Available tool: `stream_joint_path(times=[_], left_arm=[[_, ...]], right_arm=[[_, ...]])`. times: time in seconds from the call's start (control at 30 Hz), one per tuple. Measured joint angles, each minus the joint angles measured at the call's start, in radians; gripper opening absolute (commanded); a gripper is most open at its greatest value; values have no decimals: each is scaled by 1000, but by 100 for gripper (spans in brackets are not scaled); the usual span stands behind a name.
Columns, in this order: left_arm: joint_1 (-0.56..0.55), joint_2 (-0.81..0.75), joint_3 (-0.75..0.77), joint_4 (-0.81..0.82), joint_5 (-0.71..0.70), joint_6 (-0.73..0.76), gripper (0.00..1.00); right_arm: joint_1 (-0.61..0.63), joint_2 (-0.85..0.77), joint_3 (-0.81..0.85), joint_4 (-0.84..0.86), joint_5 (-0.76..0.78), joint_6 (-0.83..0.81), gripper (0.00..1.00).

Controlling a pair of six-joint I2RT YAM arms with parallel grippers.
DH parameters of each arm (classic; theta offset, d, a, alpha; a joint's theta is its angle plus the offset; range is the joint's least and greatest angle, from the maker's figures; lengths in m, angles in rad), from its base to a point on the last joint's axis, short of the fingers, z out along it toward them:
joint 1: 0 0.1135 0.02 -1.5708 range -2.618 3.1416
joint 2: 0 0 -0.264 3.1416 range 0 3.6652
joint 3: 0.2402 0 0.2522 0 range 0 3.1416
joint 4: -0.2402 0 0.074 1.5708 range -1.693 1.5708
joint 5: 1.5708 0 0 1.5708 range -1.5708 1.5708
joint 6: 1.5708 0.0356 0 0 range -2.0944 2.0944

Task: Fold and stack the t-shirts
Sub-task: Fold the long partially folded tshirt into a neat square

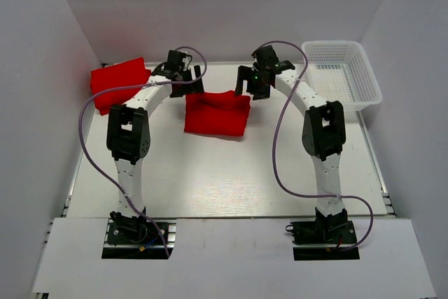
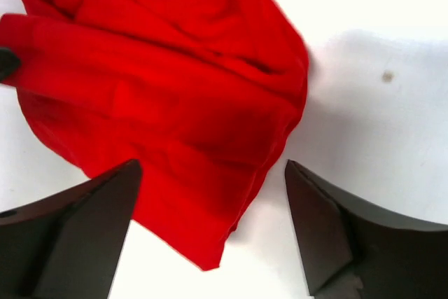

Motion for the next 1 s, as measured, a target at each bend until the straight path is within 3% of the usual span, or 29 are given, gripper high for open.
stream_joint_path(times=[0.37, 0.67, 1.0], left_arm=[[30, -41, -4, 6, -32, 38, 100], [-2, -115, -76, -2, 132, 285, 100], [-34, -90, -98, -37, 107, 357, 100]], right_arm=[[-11, -36, 32, 44, 9, -61, 90], [-8, -200, -150, 32, 47, -101, 90], [-8, -254, -236, 29, 65, -106, 90]])
